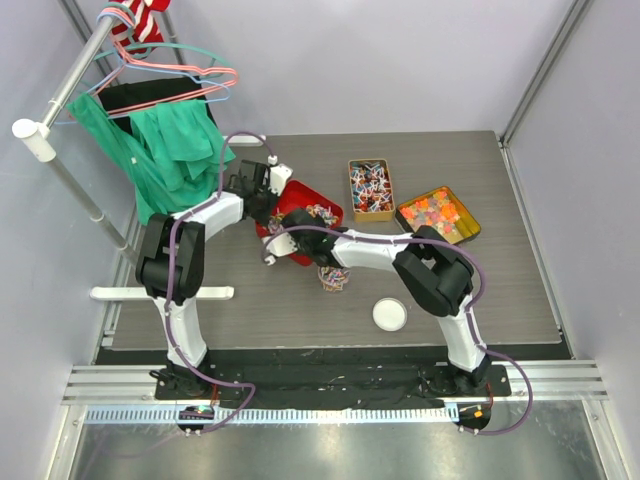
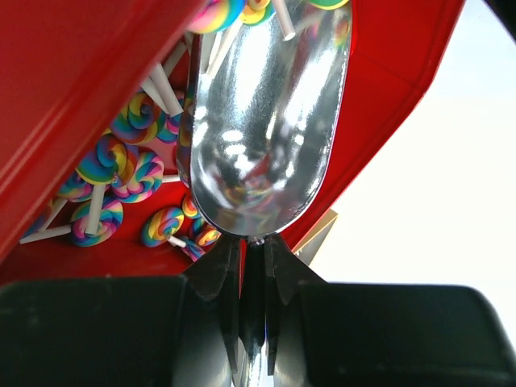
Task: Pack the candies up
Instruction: Scoop the fake candies from the storage box.
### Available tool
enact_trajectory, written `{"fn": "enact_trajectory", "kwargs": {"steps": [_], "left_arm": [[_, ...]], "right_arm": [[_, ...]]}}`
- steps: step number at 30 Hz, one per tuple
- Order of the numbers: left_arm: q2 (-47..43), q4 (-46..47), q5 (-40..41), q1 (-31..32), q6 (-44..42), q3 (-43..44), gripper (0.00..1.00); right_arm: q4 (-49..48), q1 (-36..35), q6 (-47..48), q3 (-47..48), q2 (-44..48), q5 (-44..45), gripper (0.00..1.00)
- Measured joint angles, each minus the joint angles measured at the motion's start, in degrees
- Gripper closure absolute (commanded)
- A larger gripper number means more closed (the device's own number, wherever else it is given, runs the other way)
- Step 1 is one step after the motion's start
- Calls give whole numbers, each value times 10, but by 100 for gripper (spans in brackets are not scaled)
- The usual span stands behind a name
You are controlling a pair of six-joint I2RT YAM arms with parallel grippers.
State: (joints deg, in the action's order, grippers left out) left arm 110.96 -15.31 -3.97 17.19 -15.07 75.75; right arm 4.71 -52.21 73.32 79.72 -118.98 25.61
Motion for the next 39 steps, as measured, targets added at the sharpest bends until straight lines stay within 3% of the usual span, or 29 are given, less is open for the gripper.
{"fn": "enact_trajectory", "kwargs": {"steps": [3,12,27,39], "left_arm": [[0,-9,1,0,1,2,100],[0,-45,2,0,-1,29,100],[37,-90,-25,9,-47,85,100],[43,-96,-3,0,-42,96,100]], "right_arm": [[17,1,-7,7,2,-17,99],[250,35,-74,181,-10,-177,99],[221,57,10,125,-9,-164,99],[272,57,-129,212,-57,-191,99]]}}
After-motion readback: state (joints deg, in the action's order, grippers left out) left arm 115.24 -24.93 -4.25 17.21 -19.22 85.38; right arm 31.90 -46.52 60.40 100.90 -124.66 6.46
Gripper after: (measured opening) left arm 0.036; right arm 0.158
